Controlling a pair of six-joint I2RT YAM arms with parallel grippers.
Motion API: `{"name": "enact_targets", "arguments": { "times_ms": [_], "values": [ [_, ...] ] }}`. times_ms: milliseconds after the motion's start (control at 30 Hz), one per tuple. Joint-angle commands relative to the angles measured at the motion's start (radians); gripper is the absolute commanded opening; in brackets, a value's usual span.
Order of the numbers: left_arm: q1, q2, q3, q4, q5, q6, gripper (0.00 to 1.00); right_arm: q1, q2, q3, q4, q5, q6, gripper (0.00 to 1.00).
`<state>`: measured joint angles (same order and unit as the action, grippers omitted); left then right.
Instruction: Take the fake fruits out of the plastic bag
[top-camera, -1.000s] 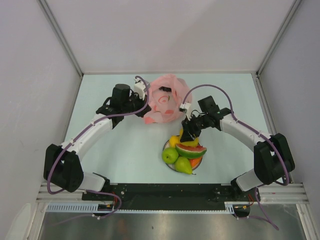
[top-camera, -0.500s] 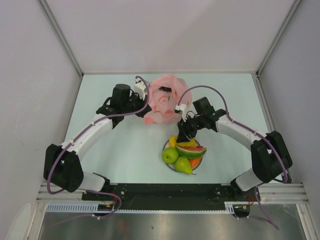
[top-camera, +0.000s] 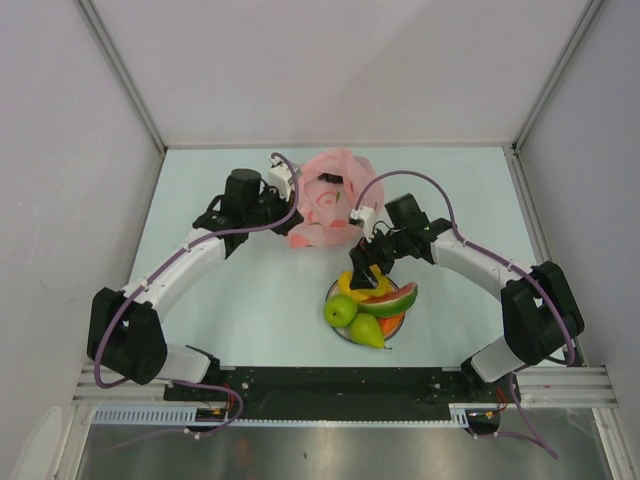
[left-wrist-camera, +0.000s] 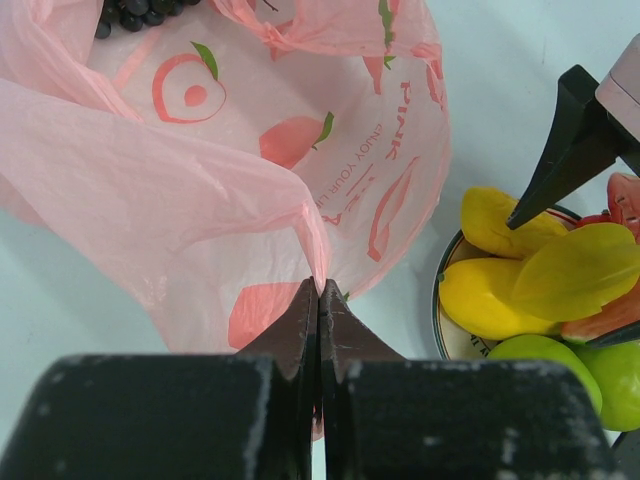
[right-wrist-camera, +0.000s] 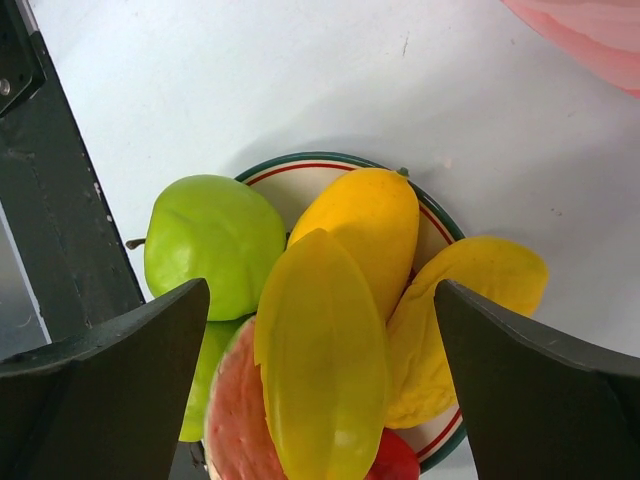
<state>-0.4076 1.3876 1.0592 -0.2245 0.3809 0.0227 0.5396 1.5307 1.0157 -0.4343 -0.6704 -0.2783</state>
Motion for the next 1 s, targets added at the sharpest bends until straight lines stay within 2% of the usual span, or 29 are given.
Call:
{"name": "enact_targets", "arguments": {
  "times_ms": [0, 267, 467, 600, 667, 767, 867, 900, 933, 967],
  "values": [
    [-0.004, -0.007, 0.001, 0.031, 0.029, -0.017, 0.00, 0.005, -0.037, 0.010, 0.025, 0.009, 0.014, 1.00],
    [-0.004, -0.002, 0.002, 0.033, 0.032, -0.017, 0.01, -0.033, -0.063, 0.063, 0.000, 0.028, 0.050, 1.00],
    [-0.004, -0.004, 0.002, 0.031, 0.030, -0.017, 0.00, -0.090, -0.121, 0.066, -0.084, 0.049, -0.082, 1.00],
    [-0.004, 0.004, -0.005, 0.048, 0.036, -0.017, 0.00, -0.105, -0.121, 0.067, -0.077, 0.074, -0.085, 1.00],
    [-0.005, 0.002, -0.002, 0.045, 0.038, -0.015, 0.00, -0.136, -0.101, 0.066, -0.052, 0.083, -0.038, 1.00],
    [-0.005, 0.001, 0.013, 0.030, 0.026, -0.012, 0.00, -0.231, -0.080, 0.067, -0.070, 0.051, -0.056, 1.00],
    [-0.005, -0.004, 0.010, 0.022, 0.023, -0.009, 0.00, -0.321, -0.047, 0.070, -0.118, 0.144, -0.006, 0.97],
    [-0.005, -0.005, 0.004, 0.025, 0.024, -0.009, 0.00, -0.332, -0.043, 0.069, -0.139, 0.194, 0.014, 0.92],
    [-0.005, -0.007, 0.001, 0.027, 0.027, -0.010, 0.00, -0.339, -0.040, 0.057, -0.159, 0.306, 0.034, 0.91],
    [-0.004, -0.009, -0.004, 0.034, 0.027, -0.013, 0.00, -0.354, -0.050, 0.040, -0.164, 0.337, 0.062, 0.91]
  ]
}}
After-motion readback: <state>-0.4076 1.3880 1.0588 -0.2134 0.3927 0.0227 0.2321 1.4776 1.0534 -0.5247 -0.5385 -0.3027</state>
